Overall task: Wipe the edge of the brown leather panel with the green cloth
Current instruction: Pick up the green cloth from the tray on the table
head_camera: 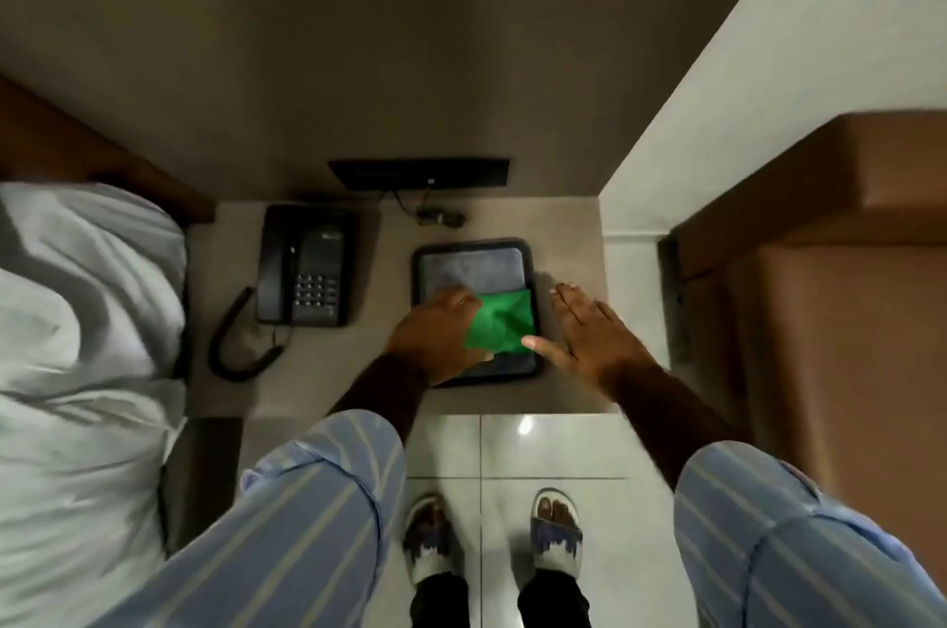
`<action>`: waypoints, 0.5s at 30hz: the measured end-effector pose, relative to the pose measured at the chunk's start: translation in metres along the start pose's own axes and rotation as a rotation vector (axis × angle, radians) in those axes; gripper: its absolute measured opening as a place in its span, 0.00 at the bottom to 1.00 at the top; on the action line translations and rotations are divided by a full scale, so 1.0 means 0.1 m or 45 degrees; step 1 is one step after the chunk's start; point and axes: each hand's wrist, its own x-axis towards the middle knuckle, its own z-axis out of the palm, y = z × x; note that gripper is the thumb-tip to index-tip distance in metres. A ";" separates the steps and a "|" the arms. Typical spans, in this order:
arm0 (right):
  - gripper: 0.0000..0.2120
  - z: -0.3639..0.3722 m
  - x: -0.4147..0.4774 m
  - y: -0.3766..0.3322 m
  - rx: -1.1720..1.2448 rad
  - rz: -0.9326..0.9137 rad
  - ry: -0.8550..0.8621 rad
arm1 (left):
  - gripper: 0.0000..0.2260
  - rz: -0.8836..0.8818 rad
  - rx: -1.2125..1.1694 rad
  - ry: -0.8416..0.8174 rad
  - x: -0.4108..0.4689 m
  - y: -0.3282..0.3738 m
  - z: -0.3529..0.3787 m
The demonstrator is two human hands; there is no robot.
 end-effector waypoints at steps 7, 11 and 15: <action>0.67 0.97 0.42 0.36 0.038 -0.003 -0.024 | 0.31 -0.051 0.214 -0.053 0.41 -0.18 0.88; 0.67 1.17 0.39 0.40 0.099 -0.017 -0.037 | 0.24 -0.047 0.265 0.005 0.54 -0.20 1.01; 0.66 1.03 0.31 0.41 0.132 -0.009 -0.004 | 0.21 -0.078 0.194 0.058 0.57 -0.06 0.81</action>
